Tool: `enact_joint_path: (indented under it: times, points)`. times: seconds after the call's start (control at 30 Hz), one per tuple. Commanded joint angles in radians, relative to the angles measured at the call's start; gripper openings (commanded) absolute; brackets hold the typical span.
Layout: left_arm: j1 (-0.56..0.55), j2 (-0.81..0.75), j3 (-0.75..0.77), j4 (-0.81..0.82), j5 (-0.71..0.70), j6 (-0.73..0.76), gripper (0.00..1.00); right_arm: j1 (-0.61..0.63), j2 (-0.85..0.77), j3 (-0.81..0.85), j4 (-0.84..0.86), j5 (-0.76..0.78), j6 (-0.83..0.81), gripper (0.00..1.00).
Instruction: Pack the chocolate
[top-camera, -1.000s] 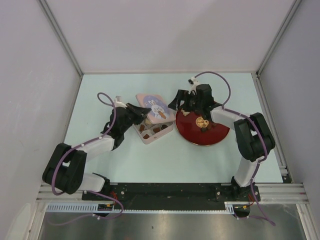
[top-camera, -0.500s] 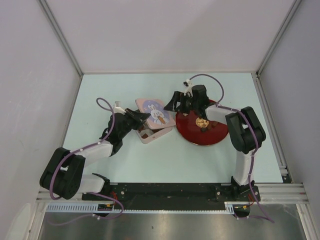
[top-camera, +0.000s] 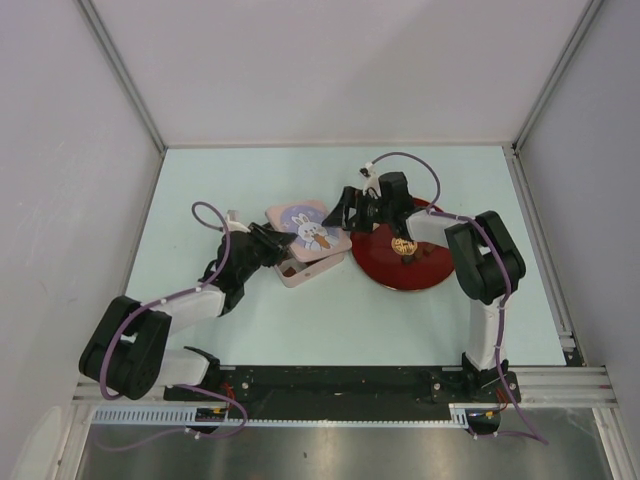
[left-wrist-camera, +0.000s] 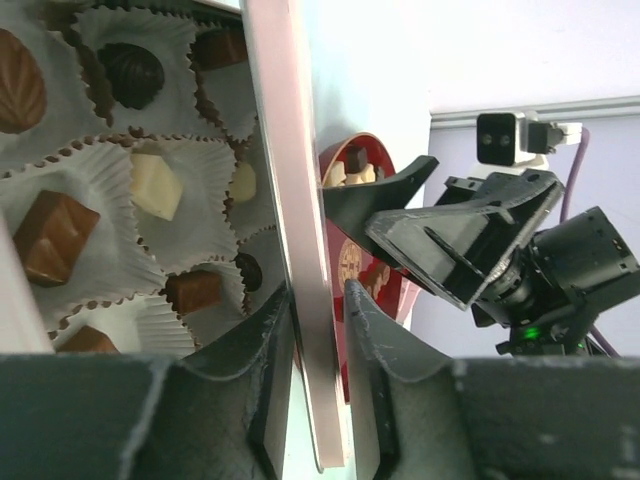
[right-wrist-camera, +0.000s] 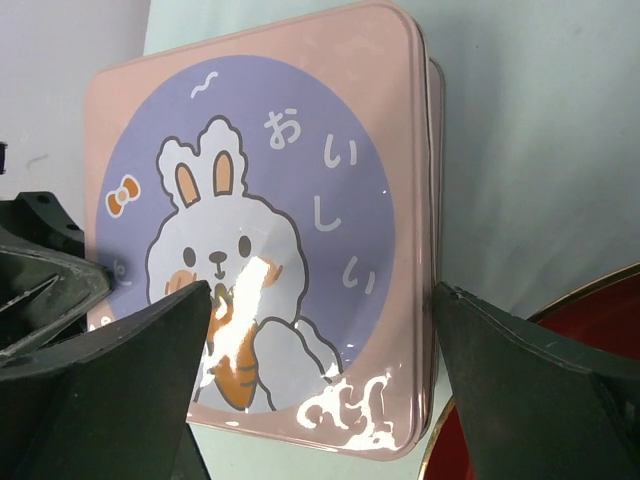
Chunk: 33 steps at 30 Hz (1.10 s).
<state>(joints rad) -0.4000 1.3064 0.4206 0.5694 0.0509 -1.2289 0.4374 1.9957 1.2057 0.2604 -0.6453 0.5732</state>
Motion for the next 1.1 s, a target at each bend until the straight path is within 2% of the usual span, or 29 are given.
enact_joint_path:
  times: [0.0,0.2,0.47,0.77,1.07]
  points:
    - [-0.002,-0.044,-0.006,-0.005,-0.037,0.037,0.32,0.014,0.008,0.043,0.020,-0.053,0.016,0.97]
    - [0.000,-0.078,-0.002,-0.081,-0.074,0.057,0.35,0.020,-0.006,0.043,0.002,-0.048,0.019,0.96]
    - [-0.002,-0.131,0.007,-0.207,-0.120,0.106,0.46,0.037,-0.015,0.054,-0.036,-0.017,-0.009,0.96]
    - [-0.002,-0.173,0.020,-0.324,-0.166,0.187,0.49,0.070,-0.020,0.084,-0.127,0.059,-0.107,0.96]
    - [-0.002,-0.243,-0.020,-0.381,-0.203,0.198,0.50,0.118,-0.015,0.106,-0.205,0.141,-0.223,0.96]
